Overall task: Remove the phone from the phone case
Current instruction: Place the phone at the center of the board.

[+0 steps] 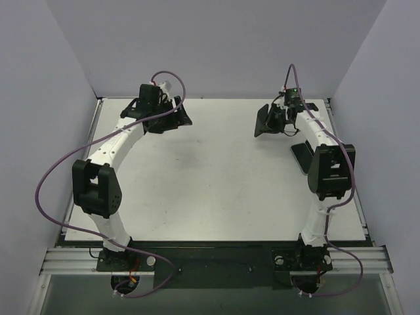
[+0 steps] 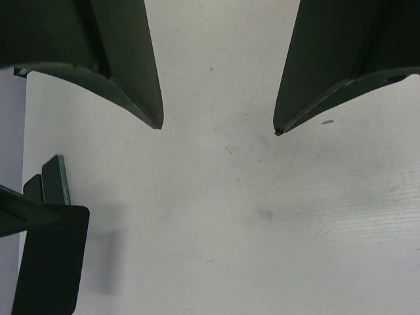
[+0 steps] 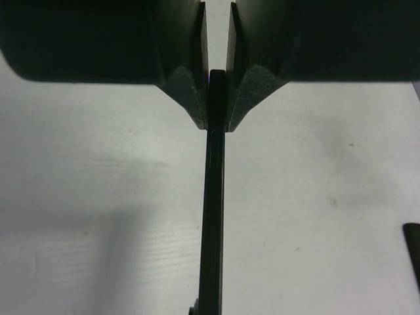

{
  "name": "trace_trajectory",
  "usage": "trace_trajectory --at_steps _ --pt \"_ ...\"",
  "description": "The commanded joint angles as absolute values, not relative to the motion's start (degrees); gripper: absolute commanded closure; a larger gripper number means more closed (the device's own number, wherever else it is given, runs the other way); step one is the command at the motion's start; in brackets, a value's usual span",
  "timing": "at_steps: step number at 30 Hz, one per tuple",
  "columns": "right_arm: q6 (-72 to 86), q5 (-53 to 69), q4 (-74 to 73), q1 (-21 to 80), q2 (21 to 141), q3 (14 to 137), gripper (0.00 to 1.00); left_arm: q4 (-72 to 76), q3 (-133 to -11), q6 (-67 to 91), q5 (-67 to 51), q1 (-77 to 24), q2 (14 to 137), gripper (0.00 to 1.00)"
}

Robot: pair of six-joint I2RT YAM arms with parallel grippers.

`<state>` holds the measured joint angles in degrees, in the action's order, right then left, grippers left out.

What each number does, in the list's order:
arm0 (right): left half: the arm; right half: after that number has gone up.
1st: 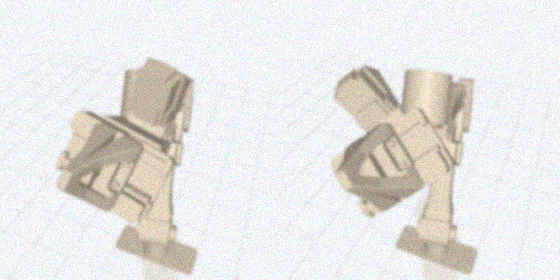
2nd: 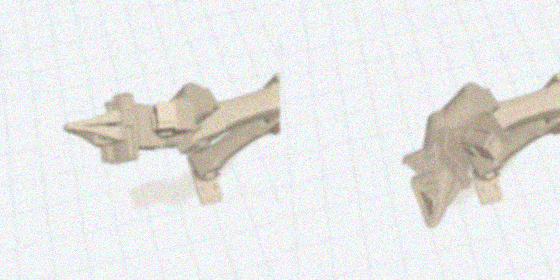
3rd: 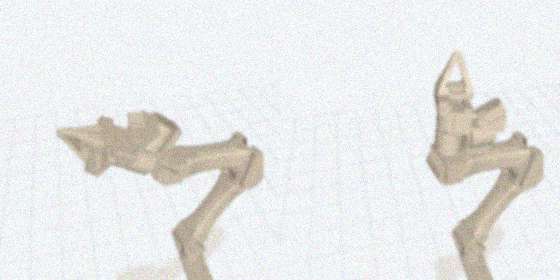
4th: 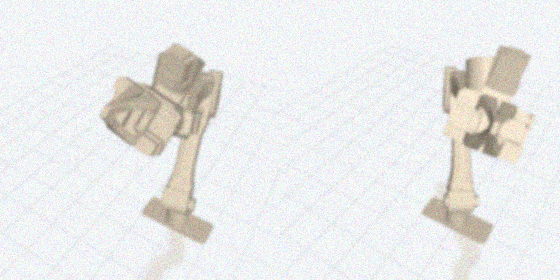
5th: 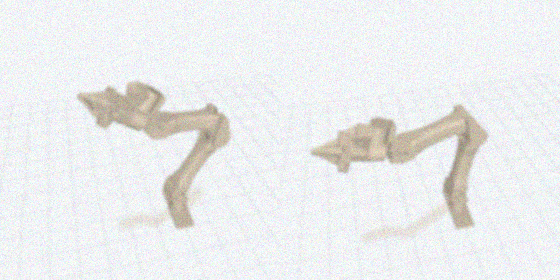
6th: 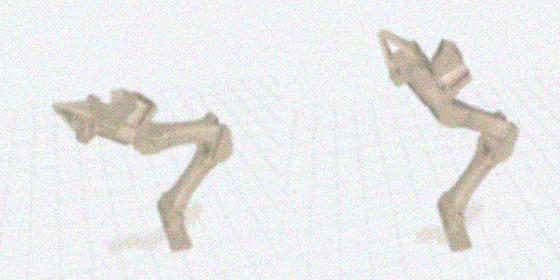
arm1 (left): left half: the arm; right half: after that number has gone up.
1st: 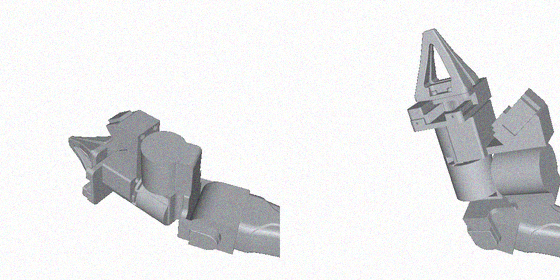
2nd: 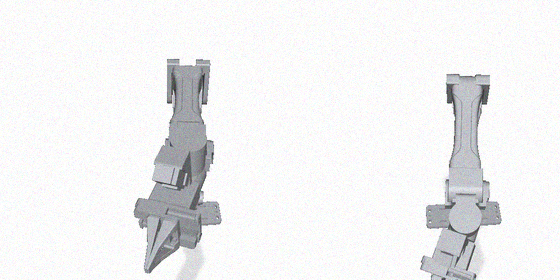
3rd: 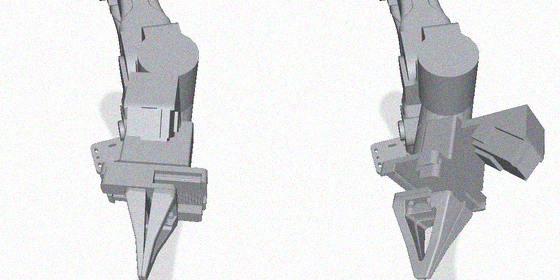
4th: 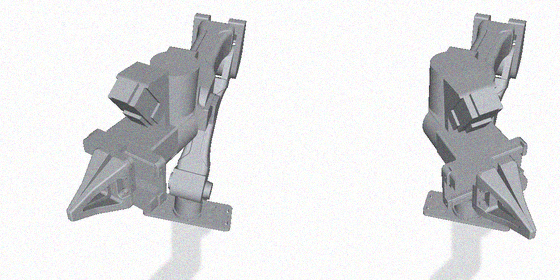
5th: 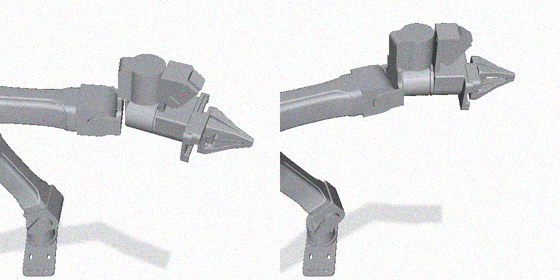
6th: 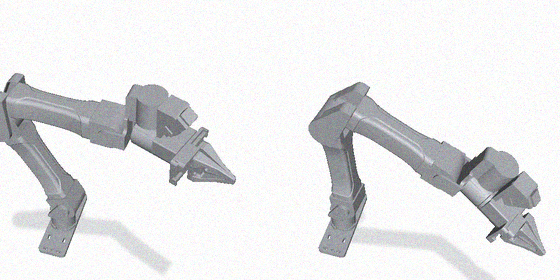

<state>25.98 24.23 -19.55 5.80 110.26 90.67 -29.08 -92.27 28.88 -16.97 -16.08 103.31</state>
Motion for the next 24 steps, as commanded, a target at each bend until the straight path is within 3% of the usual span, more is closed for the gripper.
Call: trace_trajectory --at_steps 1,13,19,23,24 --pt "19.08 30.65 -26.97 2.29 118.62 102.99 1.0 -27.86 -93.87 26.98 -19.59 -14.77 102.04 0.22" --pt "15.2 38.5 -36.91 -1.39 140.61 129.98 1.0 -25.05 -92.37 29.79 -23.64 -14.41 101.25 0.22" --pt "17.4 33.68 -37.35 -2.81 142.38 132.19 0.82 -23.38 -91.58 31.73 -26.01 -13.18 101.95 0.17" --pt "17.58 24.27 -39.37 -4.13 142.47 133.06 0.65 -22.85 -91.14 31.9 -26.19 -12.48 101.52 0.16" --pt "17.84 20.26 -39.9 -4.57 142.21 133.33 0.57 -22.76 -91.06 31.99 -26.45 -12.48 101.51 0.16"
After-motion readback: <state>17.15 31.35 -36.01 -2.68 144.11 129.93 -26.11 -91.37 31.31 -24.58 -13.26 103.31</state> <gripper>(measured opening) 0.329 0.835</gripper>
